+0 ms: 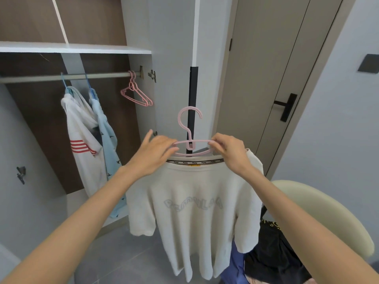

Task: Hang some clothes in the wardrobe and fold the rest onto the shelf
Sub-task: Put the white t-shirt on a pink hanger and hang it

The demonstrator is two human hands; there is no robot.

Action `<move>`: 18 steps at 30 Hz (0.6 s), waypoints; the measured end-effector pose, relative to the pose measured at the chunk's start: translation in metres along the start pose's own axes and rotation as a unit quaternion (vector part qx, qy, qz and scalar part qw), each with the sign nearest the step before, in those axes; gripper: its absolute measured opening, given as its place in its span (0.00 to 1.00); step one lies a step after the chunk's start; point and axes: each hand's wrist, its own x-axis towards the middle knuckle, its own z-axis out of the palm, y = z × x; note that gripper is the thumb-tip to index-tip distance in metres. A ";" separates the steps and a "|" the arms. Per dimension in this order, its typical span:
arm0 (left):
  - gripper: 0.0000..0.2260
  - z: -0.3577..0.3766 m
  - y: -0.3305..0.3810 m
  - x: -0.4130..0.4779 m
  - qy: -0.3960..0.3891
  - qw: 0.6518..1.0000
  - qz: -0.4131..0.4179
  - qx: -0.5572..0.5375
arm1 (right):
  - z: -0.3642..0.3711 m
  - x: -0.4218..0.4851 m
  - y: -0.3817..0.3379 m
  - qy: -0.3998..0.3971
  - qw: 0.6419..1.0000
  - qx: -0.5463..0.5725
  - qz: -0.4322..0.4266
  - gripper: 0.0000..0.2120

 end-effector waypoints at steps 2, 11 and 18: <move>0.09 0.004 0.006 0.002 -0.040 0.997 -0.024 -0.063 | 0.000 -0.001 0.006 -0.001 1.000 0.014 -0.010 0.11; 0.11 0.015 0.011 -0.002 0.026 0.998 -0.046 -0.024 | -0.029 -0.035 0.038 0.094 0.975 -0.099 0.176 0.15; 0.11 0.011 0.013 -0.002 0.033 0.999 -0.031 -0.005 | -0.016 -0.046 0.044 -0.028 0.946 -0.143 0.289 0.21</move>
